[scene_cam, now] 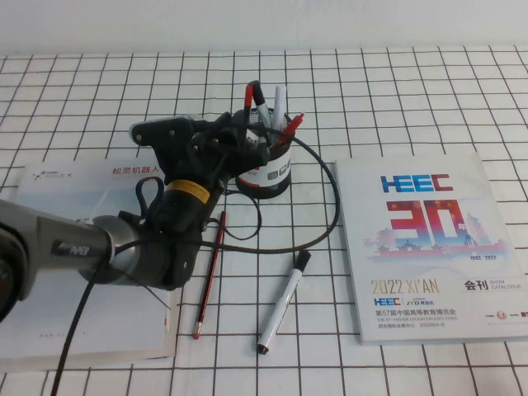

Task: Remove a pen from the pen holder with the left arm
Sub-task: 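Take a marker out of the pen holder and lay it on the table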

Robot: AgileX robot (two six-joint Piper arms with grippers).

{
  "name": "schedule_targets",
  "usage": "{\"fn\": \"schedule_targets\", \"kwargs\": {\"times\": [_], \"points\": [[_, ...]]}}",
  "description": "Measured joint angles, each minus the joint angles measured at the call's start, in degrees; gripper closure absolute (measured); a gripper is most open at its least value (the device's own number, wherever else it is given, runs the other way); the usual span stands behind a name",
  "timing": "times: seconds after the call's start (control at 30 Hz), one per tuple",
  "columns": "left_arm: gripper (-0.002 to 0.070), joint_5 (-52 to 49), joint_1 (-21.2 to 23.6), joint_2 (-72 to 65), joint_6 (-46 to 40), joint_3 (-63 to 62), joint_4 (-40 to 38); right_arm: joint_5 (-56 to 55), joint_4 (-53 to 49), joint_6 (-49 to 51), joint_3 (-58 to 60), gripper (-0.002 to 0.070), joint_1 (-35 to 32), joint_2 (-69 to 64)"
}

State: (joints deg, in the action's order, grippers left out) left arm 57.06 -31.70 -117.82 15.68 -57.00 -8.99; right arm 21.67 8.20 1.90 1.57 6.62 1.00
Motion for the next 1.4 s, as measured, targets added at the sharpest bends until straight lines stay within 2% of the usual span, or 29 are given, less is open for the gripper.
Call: {"fn": "schedule_targets", "kwargs": {"times": [0.3,0.9,1.13,1.4], "points": [[0.0571,-7.4,0.0,7.1,-6.3,0.0,0.4,0.0,0.0,0.0,0.0,0.0691,0.0,0.0],[0.0571,-32.7,0.0,29.3,-20.8,0.0,1.7,0.0,0.0,0.0,0.0,0.0691,0.0,0.0],[0.0571,-52.4,0.1,37.4,-25.8,0.0,2.4,0.0,0.0,0.0,0.0,0.0691,0.0,0.0],[0.0571,-79.2,0.1,39.2,-25.4,-0.8,2.7,0.0,0.0,0.0,0.0,0.0691,0.0,0.0]]}}
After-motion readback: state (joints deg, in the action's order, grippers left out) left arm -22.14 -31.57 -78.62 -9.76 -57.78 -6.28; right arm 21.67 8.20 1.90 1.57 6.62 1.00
